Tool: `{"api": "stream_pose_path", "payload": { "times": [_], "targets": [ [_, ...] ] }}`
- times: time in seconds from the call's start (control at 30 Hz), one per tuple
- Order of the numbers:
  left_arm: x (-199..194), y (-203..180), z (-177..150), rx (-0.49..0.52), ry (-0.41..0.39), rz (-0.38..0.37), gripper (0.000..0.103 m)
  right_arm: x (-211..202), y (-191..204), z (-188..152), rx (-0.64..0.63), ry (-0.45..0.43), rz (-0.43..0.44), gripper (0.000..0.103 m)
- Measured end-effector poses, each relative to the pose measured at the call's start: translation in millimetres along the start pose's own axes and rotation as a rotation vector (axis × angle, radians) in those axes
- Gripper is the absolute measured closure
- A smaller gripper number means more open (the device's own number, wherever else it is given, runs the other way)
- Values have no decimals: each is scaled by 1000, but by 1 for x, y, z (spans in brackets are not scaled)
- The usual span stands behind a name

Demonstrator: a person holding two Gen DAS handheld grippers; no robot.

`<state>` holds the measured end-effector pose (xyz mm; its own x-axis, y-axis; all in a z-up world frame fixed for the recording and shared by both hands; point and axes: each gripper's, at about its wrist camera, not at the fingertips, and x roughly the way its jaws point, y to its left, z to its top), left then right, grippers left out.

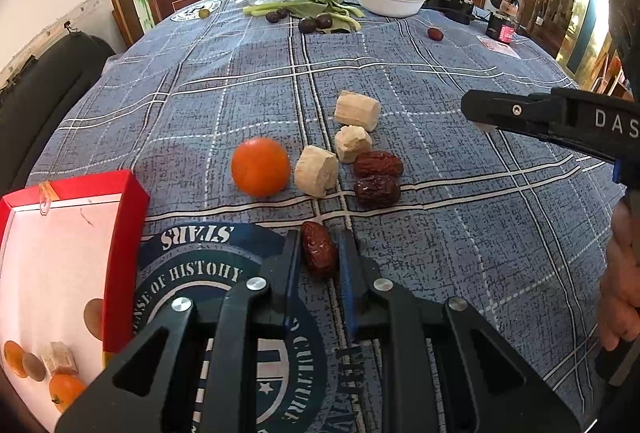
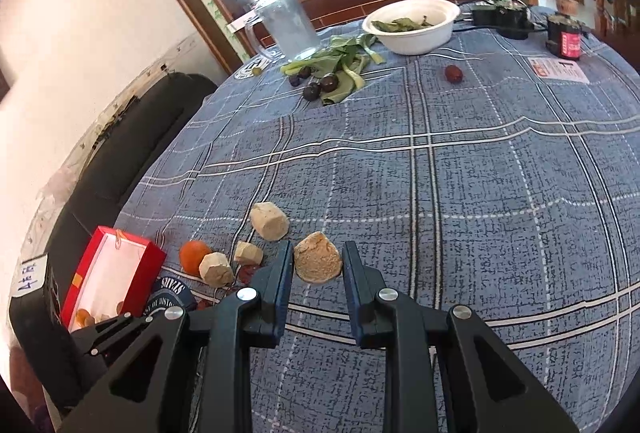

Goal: Organize fruits
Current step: 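Carry the red date and beige slice into the red tray and open both tools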

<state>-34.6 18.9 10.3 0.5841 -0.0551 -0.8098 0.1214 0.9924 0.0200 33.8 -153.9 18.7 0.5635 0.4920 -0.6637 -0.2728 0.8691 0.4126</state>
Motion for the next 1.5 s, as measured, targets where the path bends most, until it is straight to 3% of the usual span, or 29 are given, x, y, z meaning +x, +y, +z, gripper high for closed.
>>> {"api": "stream_pose_path", "payload": {
  "times": [0.23, 0.9, 1.0, 1.3, 1.5],
  "targets": [
    [-1, 7, 1, -19, 7, -30, 83, -4, -12, 4, 57, -27, 5, 79],
    [-23, 7, -15, -108, -21, 17, 85, -17, -8, 5, 71, -105, 46, 79],
    [-40, 8, -19, -101, -51, 14, 85, -20, 2, 1, 39, -117, 56, 80],
    [-97, 35, -45, -111, -129, -53, 85, -20, 59, -39, -66, -31, 121, 80],
    [-125, 70, -64, -135, -176, -25, 85, -10, 109, -48, -132, 36, 168, 80]
  ]
}}
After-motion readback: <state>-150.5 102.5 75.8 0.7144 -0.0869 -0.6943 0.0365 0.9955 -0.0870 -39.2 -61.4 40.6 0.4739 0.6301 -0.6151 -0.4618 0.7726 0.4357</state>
